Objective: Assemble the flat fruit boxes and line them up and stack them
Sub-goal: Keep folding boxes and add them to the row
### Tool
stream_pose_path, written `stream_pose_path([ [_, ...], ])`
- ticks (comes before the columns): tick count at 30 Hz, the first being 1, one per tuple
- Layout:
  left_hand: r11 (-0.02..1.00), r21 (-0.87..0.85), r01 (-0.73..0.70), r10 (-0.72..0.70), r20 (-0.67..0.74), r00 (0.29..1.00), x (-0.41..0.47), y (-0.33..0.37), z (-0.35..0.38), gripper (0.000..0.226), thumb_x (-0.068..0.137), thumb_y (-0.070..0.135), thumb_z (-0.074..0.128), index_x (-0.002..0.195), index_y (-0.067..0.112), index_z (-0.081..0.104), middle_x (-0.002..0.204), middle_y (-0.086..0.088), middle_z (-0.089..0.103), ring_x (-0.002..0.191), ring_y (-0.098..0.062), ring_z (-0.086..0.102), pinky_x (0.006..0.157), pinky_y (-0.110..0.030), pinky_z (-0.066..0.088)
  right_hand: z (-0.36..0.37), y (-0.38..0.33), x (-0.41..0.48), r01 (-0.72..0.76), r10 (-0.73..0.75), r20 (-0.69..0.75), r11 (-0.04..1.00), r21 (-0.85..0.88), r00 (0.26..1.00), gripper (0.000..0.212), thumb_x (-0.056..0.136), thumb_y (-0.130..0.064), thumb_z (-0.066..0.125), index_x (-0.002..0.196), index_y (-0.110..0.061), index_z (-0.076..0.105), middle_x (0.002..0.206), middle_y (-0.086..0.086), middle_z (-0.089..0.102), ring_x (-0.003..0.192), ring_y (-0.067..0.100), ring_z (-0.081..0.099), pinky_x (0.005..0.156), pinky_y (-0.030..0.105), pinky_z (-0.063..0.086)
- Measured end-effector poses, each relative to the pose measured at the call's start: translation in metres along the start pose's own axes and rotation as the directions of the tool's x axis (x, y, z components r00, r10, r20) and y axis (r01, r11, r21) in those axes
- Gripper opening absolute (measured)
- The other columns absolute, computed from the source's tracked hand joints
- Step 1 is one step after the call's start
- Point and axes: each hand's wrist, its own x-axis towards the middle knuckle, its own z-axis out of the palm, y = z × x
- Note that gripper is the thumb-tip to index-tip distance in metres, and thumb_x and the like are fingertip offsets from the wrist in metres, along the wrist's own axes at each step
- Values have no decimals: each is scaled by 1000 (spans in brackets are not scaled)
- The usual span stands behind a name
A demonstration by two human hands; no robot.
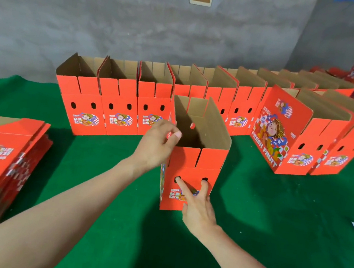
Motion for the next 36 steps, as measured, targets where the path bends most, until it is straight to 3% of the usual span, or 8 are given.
stream_pose_path([
  [4, 965, -240, 106, -117, -34, 992, -4, -22, 32, 41, 97, 29, 38, 137, 18, 41, 131, -4, 50, 104, -28, 61, 94, -37, 48, -22, 48, 25, -37, 36, -4, 998, -51, 999, 71, 91, -8, 44, 139, -53, 17, 142, 19, 8, 116, 39, 44, 93, 41, 46],
  [9, 849, 317, 423, -514, 311, 799, -15, -92, 101, 45, 103, 21, 36, 143, 1, 34, 147, -20, 39, 136, -28, 38, 108, -27, 27, -48, 119, 50, -106, 104, -32, 990, -89, 994, 45, 97, -31, 47, 136, -42, 28, 129, 17, 20, 108, 36, 46, 92, 42, 48],
  [16, 763, 595, 254, -587, 471, 659, 1, -121, 146, 46, 105, 25, 27, 145, 2, 31, 153, -13, 31, 141, -21, 30, 108, -20, 18, -86, 185, 93, -130, 113, -126, 982, -135, 986, 37, 97, -40, 46, 131, -35, 33, 118, 16, 29, 100, 33, 47, 87, 40, 49],
  [21, 676, 695, 245, -691, 483, 538, 9, -132, 165, 43, 104, 16, 24, 144, 3, 31, 158, -15, 14, 143, -33, 22, 115, -43, 19, -94, 219, 115, -117, 35, -271, 949, -293, 962, 36, 93, -43, 54, 125, -35, 39, 116, 19, 33, 100, 34, 44, 74, 39, 49],
  [25, 623, 780, 62, -708, 528, 469, 14, -136, 170, 44, 104, 19, 20, 146, 7, 29, 160, -9, 8, 144, -41, 15, 113, -50, 25, -87, 253, 117, -246, 153, -323, 931, -271, 934, 30, 92, -34, 58, 120, -29, 49, 106, 16, 34, 96, 35, 43, 61, 39, 47],
  [29, 571, 810, -131, -708, 567, 420, 18, -136, 172, 47, 105, 25, 19, 150, 14, 22, 160, -10, 9, 144, -37, 16, 113, -51, 28, -82, 258, 124, -322, 255, -335, 933, -162, 907, 36, 93, -33, 57, 127, -25, 49, 123, 25, 31, 108, 40, 40, 75, 47, 50],
  [32, 554, 810, -189, -708, 579, 406, 18, -136, 171, 47, 105, 27, 20, 151, 17, 22, 160, -9, 10, 145, -35, 16, 113, -50, 28, -61, 233, 112, -346, 385, -435, 923, 170, 814, 49, 86, -18, 66, 132, -16, 50, 147, 37, 13, 130, 53, 26, 102, 56, 36],
  [36, 542, 807, -235, -701, 588, 403, 16, -137, 170, 47, 105, 28, 20, 151, 18, 22, 160, -10, 8, 145, -35, 17, 112, -50, 29, -14, 186, 90, -34, 121, -628, 988, 149, 769, 52, 70, 2, 74, 118, -3, 55, 139, 33, 38, 127, 50, 39, 101, 59, 37],
])
